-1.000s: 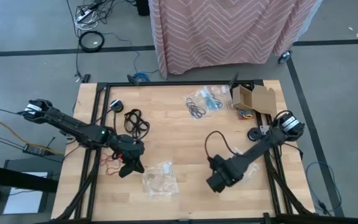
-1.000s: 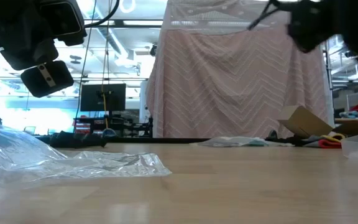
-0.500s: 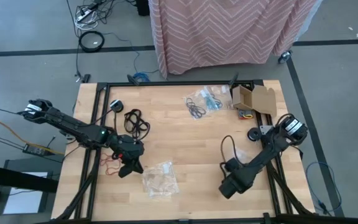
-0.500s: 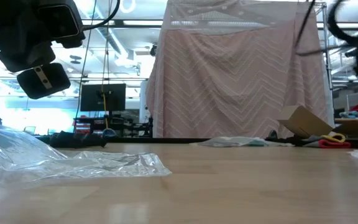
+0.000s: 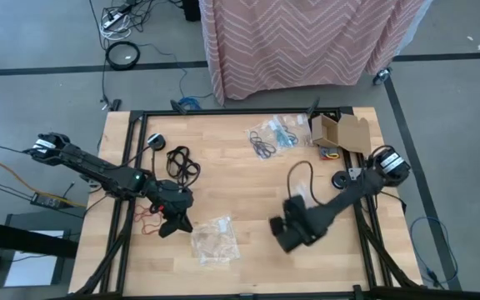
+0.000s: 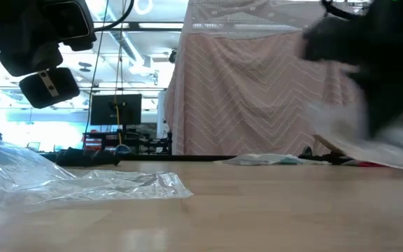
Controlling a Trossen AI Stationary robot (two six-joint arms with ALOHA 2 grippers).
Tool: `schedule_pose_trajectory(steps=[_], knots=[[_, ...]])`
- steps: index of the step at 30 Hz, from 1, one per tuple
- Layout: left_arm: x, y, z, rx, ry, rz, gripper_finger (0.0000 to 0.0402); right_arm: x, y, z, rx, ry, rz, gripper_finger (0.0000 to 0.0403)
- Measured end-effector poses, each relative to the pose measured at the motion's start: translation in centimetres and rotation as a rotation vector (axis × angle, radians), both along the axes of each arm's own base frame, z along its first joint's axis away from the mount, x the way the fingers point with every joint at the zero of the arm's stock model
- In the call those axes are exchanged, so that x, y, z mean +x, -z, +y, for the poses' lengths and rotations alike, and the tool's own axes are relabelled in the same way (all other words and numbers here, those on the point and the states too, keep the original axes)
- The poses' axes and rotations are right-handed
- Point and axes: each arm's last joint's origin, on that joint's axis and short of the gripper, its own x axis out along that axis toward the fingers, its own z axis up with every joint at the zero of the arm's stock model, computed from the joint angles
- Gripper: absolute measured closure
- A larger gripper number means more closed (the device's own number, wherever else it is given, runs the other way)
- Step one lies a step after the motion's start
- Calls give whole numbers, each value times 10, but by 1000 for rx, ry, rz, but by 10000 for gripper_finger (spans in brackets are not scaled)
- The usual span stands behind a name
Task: Sort rubber bands
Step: Put the right transparent zip bag to the center of the table
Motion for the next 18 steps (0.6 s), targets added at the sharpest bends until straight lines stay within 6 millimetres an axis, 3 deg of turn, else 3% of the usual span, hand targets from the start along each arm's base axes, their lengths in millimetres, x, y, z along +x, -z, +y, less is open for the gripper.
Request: schedule_pose_trajectory(steps=[6, 11, 14, 18], knots=[[1, -1, 0, -3, -4, -15, 351, 40, -28, -49, -141, -20, -83, 403], [1, -1, 0, -9, -4, -13, 351, 59, -45, -91, -189, -12, -80, 403], [1, -1, 0, -20, -10, -3, 351, 61, -52, -101, -162, -62, -58, 401], [1, -1, 0, -23, -13, -1, 351, 55, -58, -93, -127, -180, -19, 379]])
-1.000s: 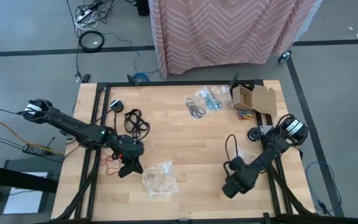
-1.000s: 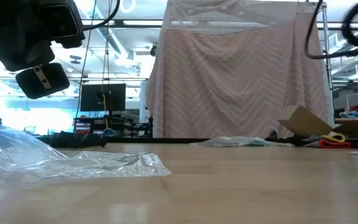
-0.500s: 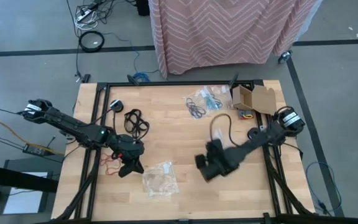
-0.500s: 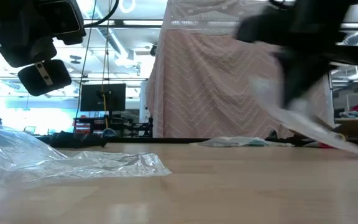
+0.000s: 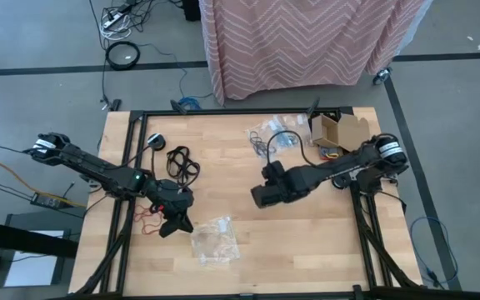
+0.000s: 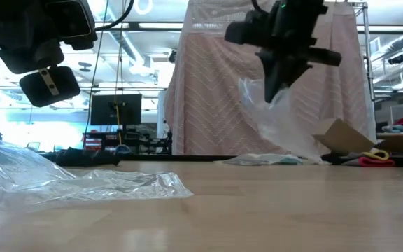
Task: Sort rubber bands
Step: Put the right transparent zip bag to the center of the table, then put the left transparent zip bag to the center of the table
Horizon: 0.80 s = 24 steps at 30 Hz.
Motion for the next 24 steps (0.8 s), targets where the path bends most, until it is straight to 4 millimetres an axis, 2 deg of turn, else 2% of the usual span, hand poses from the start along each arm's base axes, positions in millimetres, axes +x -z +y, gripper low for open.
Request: schedule_pose_trajectory(steps=[8, 17, 21, 24], knots=[[0, 0, 0, 14, 35, -19, 351, -9, -3, 30, -43, -10, -70, 281], [-13, 7, -11, 67, 310, -14, 351, -9, -8, 62, -83, -53, -236, 182], [-18, 8, -21, 185, 435, -135, 351, -10, -9, 68, -81, -58, -263, 157], [-18, 9, -24, 344, 433, -217, 351, -10, -9, 70, -72, -57, -279, 152]])
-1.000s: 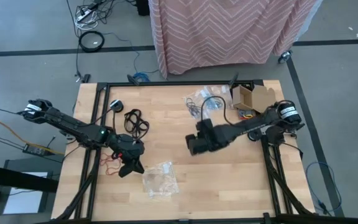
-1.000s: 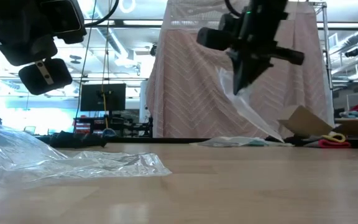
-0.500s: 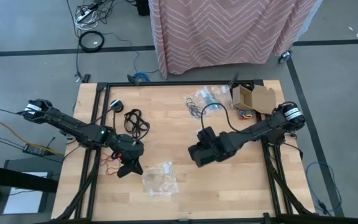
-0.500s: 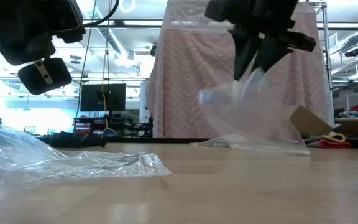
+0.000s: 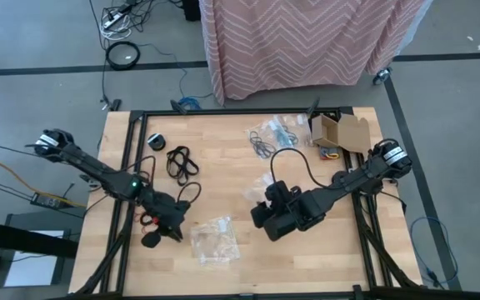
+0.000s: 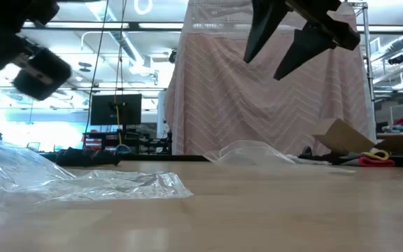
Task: Sort rubber bands
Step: Put the left transparent zip bag to the center of the table
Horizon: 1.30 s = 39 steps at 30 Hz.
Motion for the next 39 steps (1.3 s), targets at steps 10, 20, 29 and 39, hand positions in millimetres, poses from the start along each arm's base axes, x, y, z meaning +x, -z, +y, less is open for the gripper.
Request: schedule_pose_trajectory(steps=[10, 20, 29, 39], knots=[[10, 16, -7, 87, 82, -41, 320, 6, -3, 2, 0, -4, -70, 157], [22, 33, -12, 144, 97, -60, 250, 9, -4, 4, 4, -19, -96, 155], [25, 32, -12, 205, 103, -141, 214, 13, -7, 6, 31, -20, -151, 156], [38, 52, -17, 270, 90, -159, 213, 16, -9, 8, 62, -25, -190, 159]])
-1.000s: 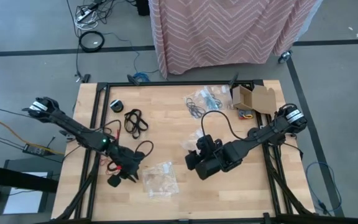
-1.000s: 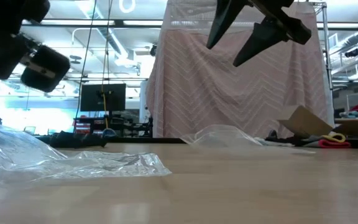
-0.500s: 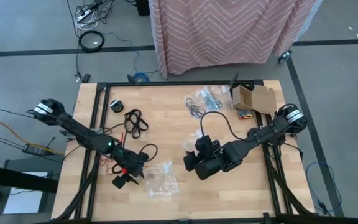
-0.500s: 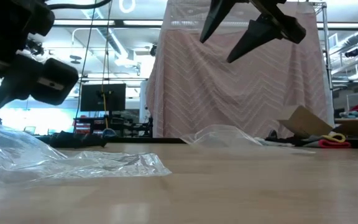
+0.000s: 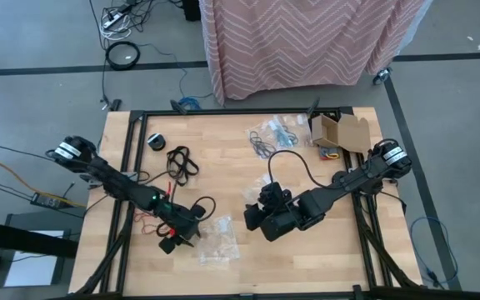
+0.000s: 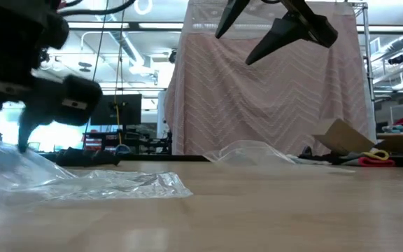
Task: Sort rubber bands
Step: Put the left transparent zip bag to the center of the table
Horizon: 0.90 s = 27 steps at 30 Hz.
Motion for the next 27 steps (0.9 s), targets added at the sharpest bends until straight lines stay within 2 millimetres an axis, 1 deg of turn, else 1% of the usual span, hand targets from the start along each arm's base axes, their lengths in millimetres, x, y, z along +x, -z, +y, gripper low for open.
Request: schedule_pose_trajectory(steps=[2, 4, 7, 10, 11, 12, 15, 16, 18, 21, 24, 27], knots=[[2, 5, 2, 56, -50, -4, 216, 1, -1, 0, 7, -1, -9, 161], [4, 9, 3, 111, -108, -16, 228, 2, -1, 1, 13, -1, -20, 165], [7, 14, 8, 149, -188, -7, 278, 3, -2, 2, 22, -3, -32, 176], [10, 16, 16, 127, -267, 24, 361, 2, -2, 4, 45, -19, -31, 192], [11, 16, 19, 111, -299, 45, 380, 2, -2, 5, 50, -22, -31, 199], [13, 15, 23, 98, -329, 68, 389, 2, -2, 6, 55, -23, -35, 205], [22, 7, 32, 100, -391, 113, 397, 0, -2, 9, 58, -22, -40, 226], [25, 2, 35, 106, -409, 124, 397, 0, -2, 10, 57, -24, -39, 233], [36, -15, 41, 105, -446, 114, 398, -1, -2, 10, 50, -30, -33, 246], [47, -50, 52, 145, -513, 86, 399, 1, -2, 6, 38, -26, -27, 259], [54, -88, 65, 273, -580, 40, 399, 4, -8, -6, 25, -25, -29, 265], [57, -129, 80, 355, -659, -22, 400, 4, -22, -25, -2, -64, -28, 265]])
